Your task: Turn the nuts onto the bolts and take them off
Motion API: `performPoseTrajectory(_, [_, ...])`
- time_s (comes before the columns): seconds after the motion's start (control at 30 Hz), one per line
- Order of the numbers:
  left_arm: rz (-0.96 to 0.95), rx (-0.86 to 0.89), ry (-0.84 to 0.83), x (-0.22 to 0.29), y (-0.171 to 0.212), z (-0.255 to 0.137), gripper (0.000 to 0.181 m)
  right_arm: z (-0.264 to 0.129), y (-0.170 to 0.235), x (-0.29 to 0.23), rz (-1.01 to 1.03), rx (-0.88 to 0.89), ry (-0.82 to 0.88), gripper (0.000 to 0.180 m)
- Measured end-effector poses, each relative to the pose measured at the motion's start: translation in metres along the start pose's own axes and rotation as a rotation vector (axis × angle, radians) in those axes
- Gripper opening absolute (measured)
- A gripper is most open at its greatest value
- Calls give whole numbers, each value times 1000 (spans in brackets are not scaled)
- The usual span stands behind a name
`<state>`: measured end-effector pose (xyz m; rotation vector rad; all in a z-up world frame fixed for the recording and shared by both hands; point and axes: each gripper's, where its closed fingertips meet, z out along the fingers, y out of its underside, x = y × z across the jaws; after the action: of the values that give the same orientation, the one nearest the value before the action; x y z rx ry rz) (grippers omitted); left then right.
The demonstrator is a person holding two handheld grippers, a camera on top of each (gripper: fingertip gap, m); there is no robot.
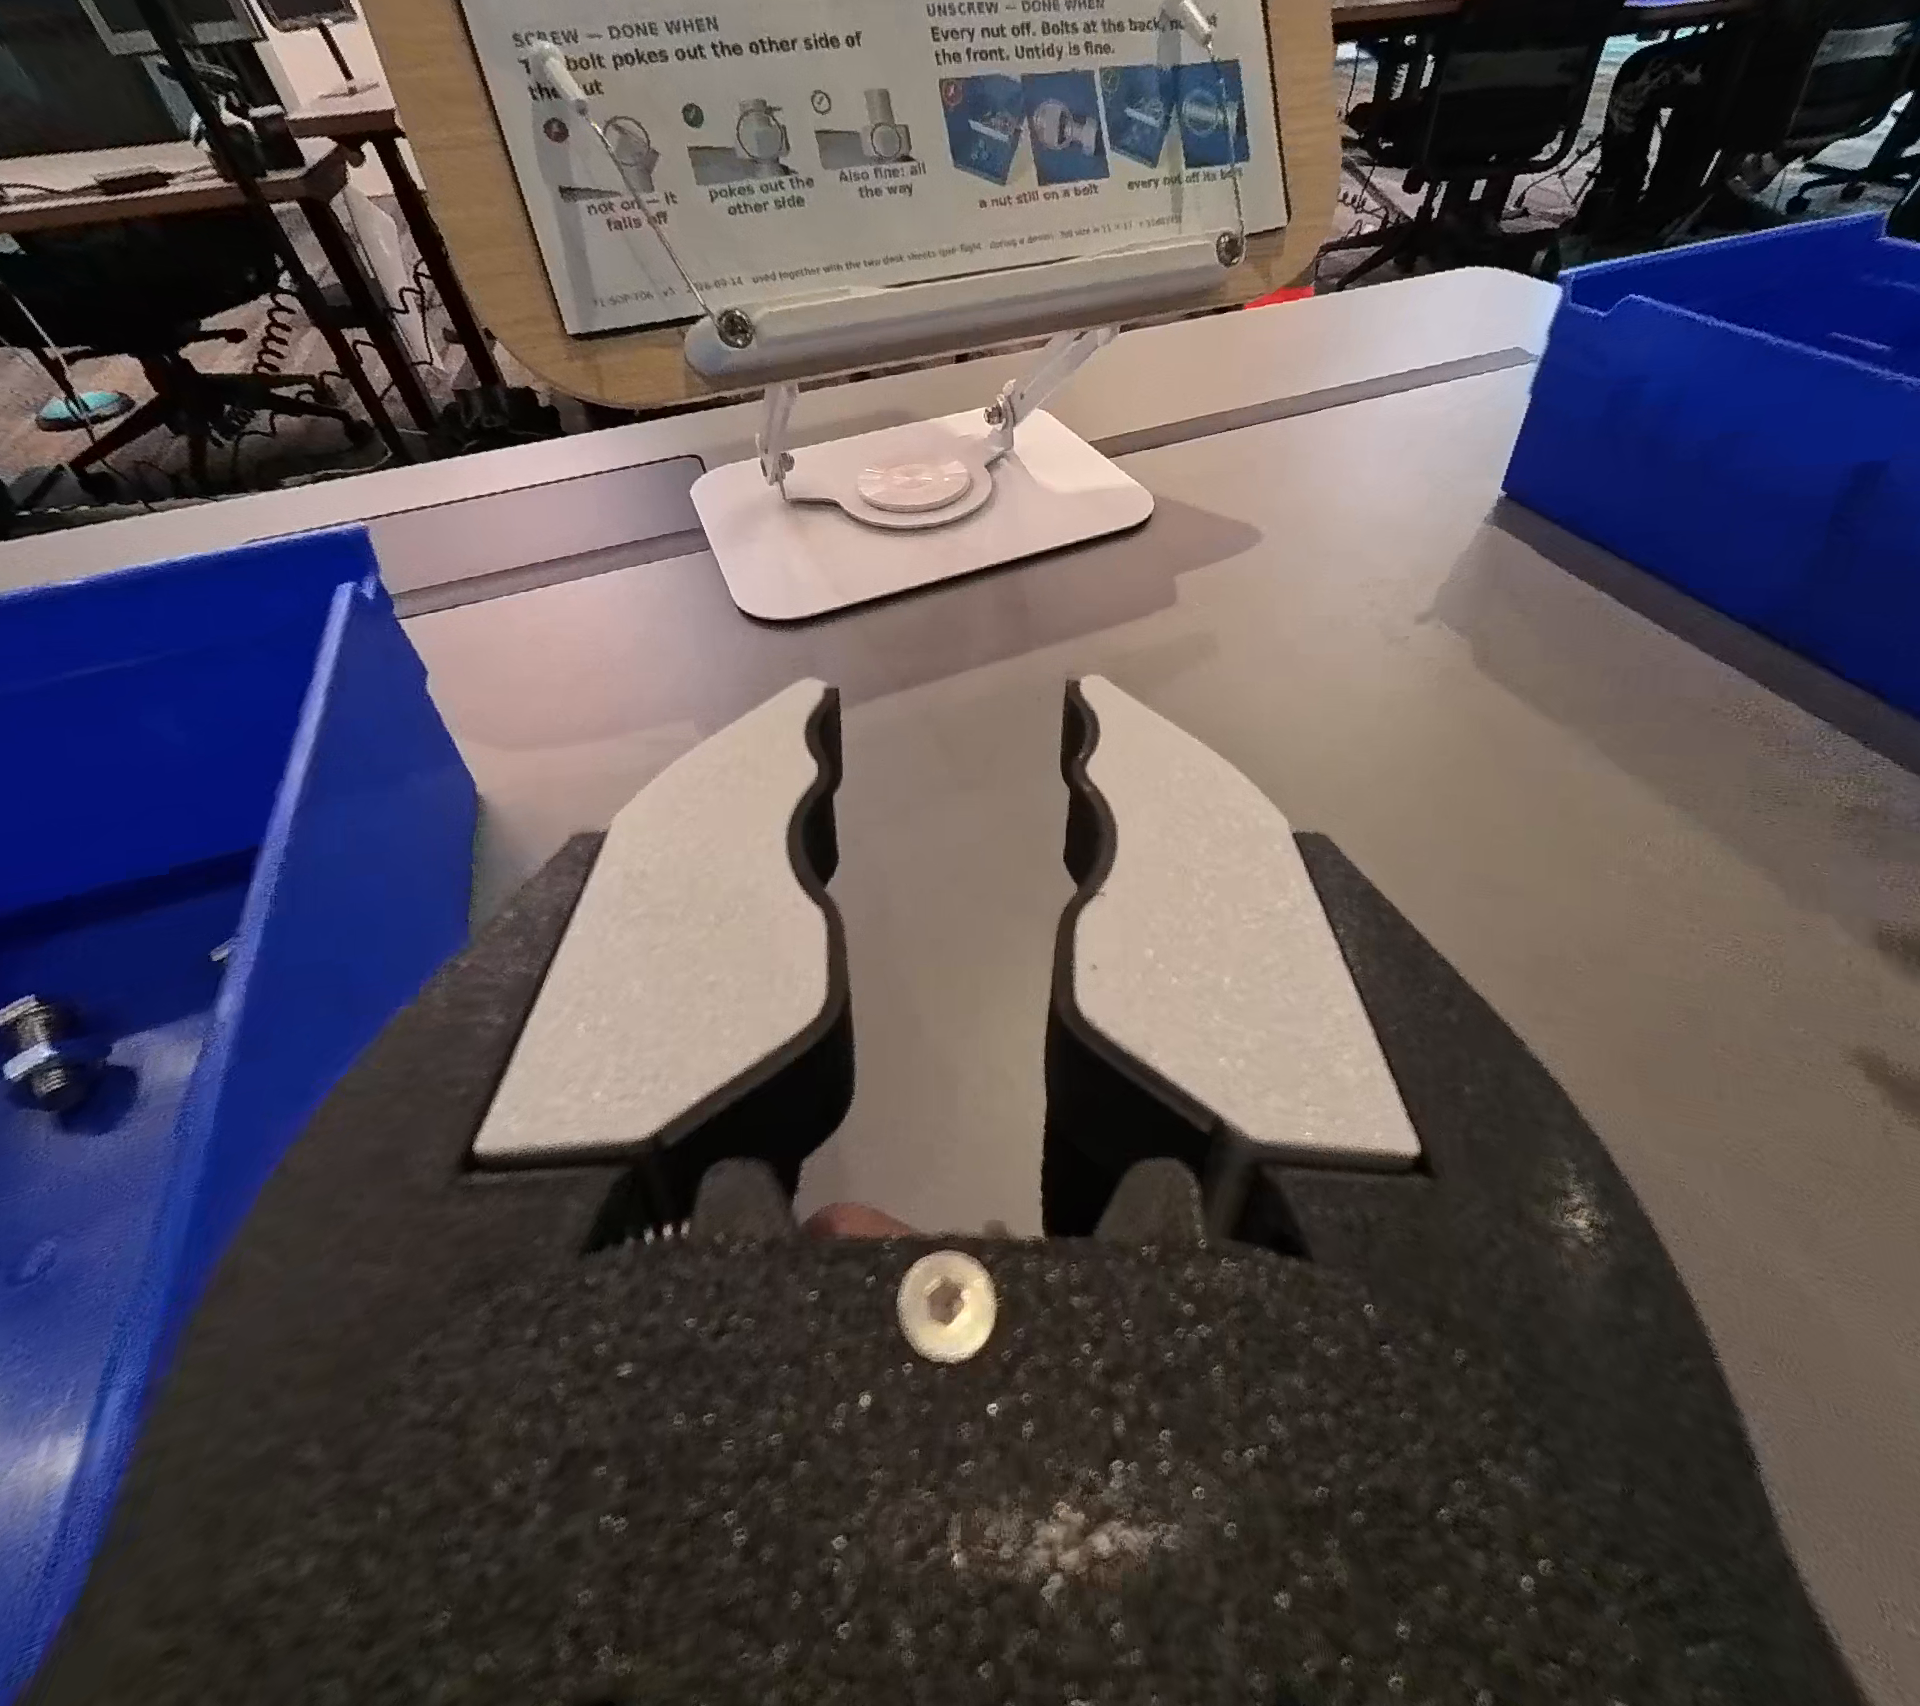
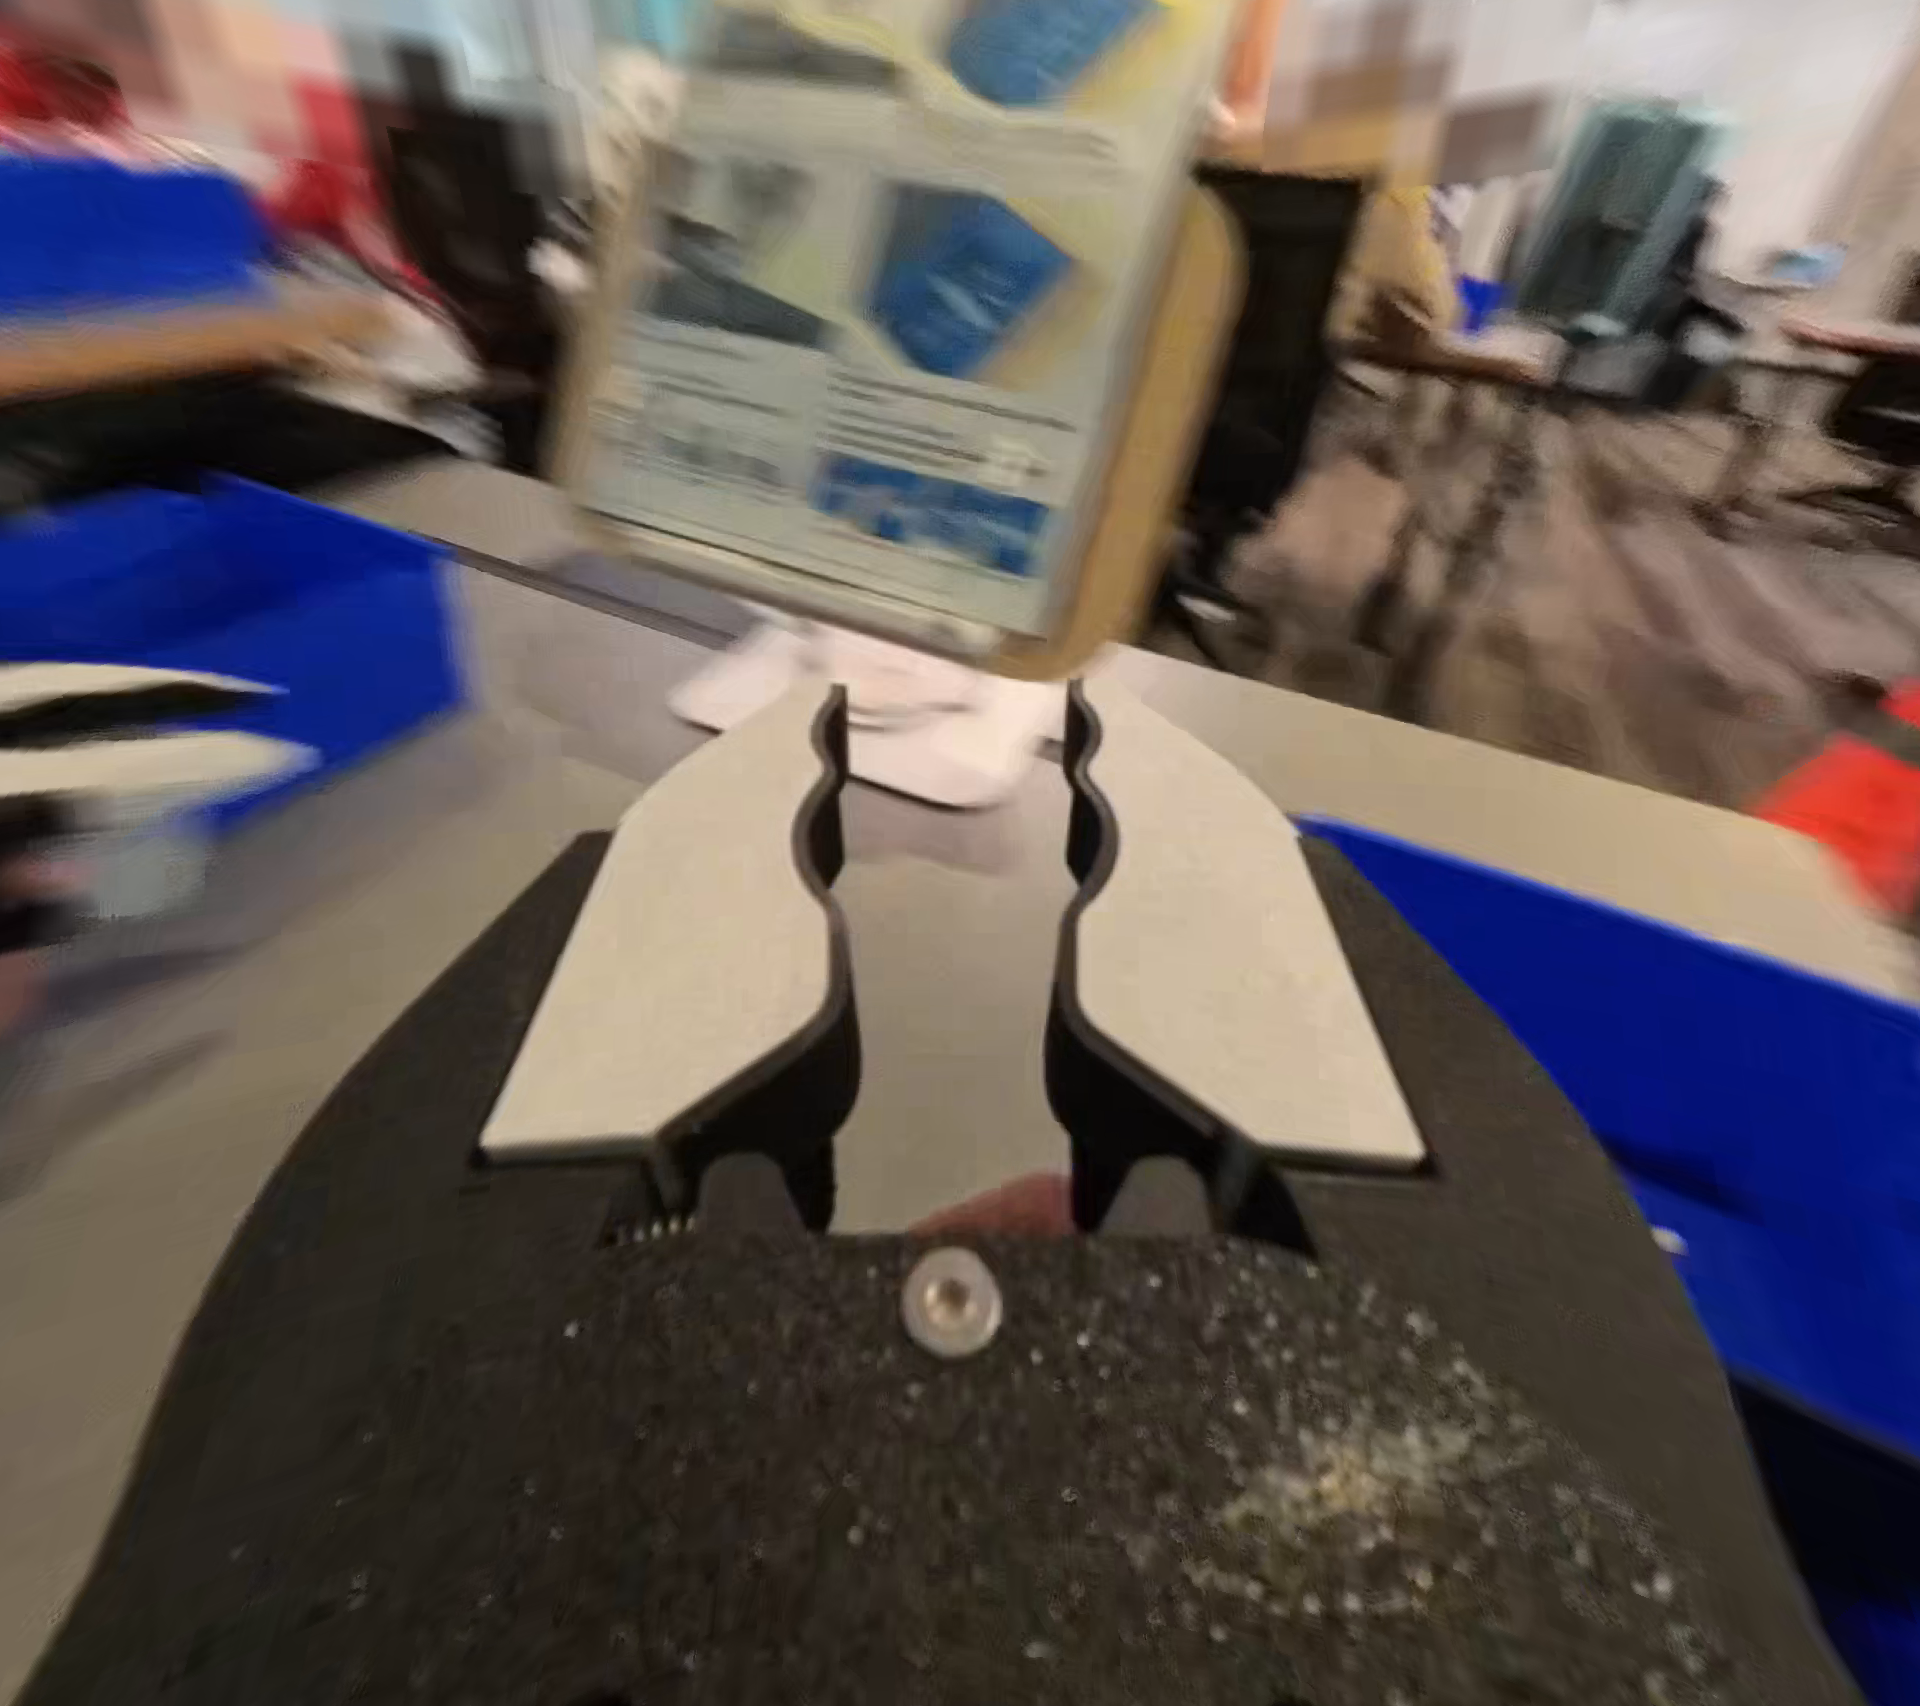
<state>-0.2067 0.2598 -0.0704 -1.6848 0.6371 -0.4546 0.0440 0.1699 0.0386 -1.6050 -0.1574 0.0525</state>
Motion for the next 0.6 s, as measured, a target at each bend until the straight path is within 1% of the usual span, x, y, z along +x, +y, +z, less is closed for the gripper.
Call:
performPoseTrajectory(0.03, [-4, -9, 6, 1, 2, 1, 40, -8, 9, -38, 45, 39, -71, 42])
performPoseTrajectory(0.1, [-13, -31, 21, 3, 6, 3, 39, -13, 45, -101, 111, 31, -192, 45])
performPoseTrajectory(0.17, [-29, -52, 34, 4, 10, 5, 38, -10, 83, -133, 112, -9, -224, 46])
performPoseTrajectory(0.27, [-57, -84, 61, 8, 17, 8, 38, 0, 115, -141, 85, -48, -202, 46])
performPoseTrajectory(0.43, [-127, -119, 137, 19, 21, 7, 38, 4, 123, -131, 81, -52, -178, 45])
performPoseTrajectory(0.53, [-172, -134, 240, 35, 10, -11, 38, 1, 124, -136, 78, -48, -191, 44])
performPoseTrajectory(0.6, [-116, -114, 253, 26, -13, -36, 38, 1, 126, -138, 74, -56, -196, 43])
